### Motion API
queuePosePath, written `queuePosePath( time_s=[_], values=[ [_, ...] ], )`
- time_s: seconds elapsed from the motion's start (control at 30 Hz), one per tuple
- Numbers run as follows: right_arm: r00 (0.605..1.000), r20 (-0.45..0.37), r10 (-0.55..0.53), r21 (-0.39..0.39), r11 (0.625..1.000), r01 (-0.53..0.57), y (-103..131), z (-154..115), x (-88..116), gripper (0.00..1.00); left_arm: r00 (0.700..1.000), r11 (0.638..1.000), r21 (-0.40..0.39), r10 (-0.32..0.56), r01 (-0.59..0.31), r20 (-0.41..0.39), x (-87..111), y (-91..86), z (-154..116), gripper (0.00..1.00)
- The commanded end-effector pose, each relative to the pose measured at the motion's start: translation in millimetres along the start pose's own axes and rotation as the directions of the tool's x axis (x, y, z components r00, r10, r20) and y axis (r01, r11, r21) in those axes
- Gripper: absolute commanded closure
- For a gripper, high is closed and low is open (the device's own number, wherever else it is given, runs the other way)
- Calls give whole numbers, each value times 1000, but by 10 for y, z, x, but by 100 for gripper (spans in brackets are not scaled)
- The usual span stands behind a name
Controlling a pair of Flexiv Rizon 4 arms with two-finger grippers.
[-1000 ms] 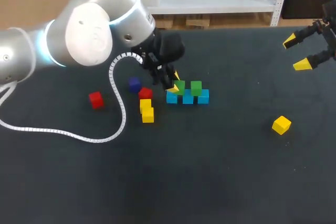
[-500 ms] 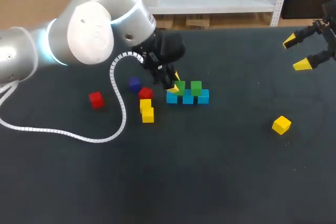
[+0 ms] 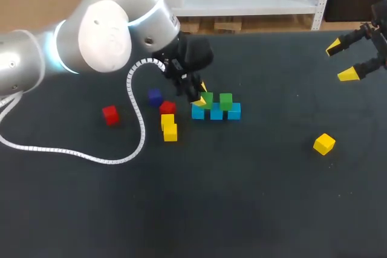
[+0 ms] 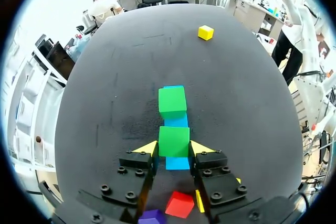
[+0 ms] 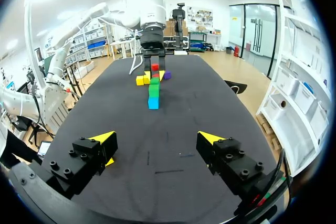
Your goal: Place the blue cubes, place green cubes on the blue cubes, place the yellow cubes on the green cubes, then place the red cubes on the yellow cubes, and place purple cube on the red cubes.
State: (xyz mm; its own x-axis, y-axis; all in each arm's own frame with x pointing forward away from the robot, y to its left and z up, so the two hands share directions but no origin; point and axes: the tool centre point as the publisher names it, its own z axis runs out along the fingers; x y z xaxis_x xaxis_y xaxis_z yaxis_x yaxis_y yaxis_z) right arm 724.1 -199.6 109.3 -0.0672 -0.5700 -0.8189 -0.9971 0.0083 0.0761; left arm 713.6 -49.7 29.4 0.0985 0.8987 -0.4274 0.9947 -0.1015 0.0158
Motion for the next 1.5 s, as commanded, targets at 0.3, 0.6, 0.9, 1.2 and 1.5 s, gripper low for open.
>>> queuePosePath(
  time_s=[0.3, 0.6, 0.9, 1.2, 1.5],
  values=[
    [1000, 1, -1, 0, 1000, 1, -4, 4, 0, 0, 1000, 1000, 9, 3, -3, 2, 6, -15, 23, 100],
    [1000, 1, -1, 0, 1000, 1, -4, 4, 0, 0, 1000, 1000, 11, 0, 0, 1, 12, -15, 23, 100],
    [1000, 1, -1, 0, 1000, 1, -4, 4, 0, 0, 1000, 1000, 20, -5, 5, 2, 15, -3, 32, 100],
    [1000, 1, -1, 0, 1000, 1, -4, 4, 0, 0, 1000, 1000, 29, -5, 5, -1, 16, 16, 32, 60],
    [1000, 1, -1, 0, 1000, 1, -4, 4, 0, 0, 1000, 999, 44, 1, -1, 2, 7, 29, 36, 0]
  ],
)
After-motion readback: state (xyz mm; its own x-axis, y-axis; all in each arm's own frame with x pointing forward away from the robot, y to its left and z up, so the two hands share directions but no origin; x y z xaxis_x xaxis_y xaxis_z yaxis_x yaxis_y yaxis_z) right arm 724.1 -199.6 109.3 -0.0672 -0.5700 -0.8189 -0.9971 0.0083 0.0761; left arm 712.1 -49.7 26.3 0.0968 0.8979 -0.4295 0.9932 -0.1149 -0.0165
